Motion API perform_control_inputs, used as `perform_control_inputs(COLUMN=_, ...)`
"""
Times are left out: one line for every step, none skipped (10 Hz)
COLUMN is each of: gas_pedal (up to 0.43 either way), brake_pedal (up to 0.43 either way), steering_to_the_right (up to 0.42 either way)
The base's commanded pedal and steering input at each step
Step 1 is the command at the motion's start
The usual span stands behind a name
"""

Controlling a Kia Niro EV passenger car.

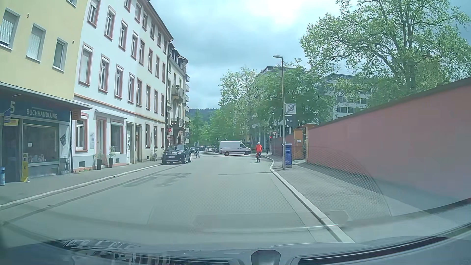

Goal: Follow the waypoints while adhering to traffic rules and regulations

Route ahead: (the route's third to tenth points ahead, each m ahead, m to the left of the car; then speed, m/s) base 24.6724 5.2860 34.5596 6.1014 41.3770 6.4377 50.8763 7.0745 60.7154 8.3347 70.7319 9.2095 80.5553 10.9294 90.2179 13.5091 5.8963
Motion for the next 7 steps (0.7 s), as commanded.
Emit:
perform_control_inputs(gas_pedal=0.008, brake_pedal=0.000, steering_to_the_right=-0.005)
perform_control_inputs(gas_pedal=0.008, brake_pedal=0.000, steering_to_the_right=-0.006)
perform_control_inputs(gas_pedal=0.008, brake_pedal=0.000, steering_to_the_right=-0.006)
perform_control_inputs(gas_pedal=0.008, brake_pedal=0.000, steering_to_the_right=-0.006)
perform_control_inputs(gas_pedal=0.020, brake_pedal=0.000, steering_to_the_right=-0.006)
perform_control_inputs(gas_pedal=0.028, brake_pedal=0.000, steering_to_the_right=-0.006)
perform_control_inputs(gas_pedal=0.028, brake_pedal=0.000, steering_to_the_right=-0.006)
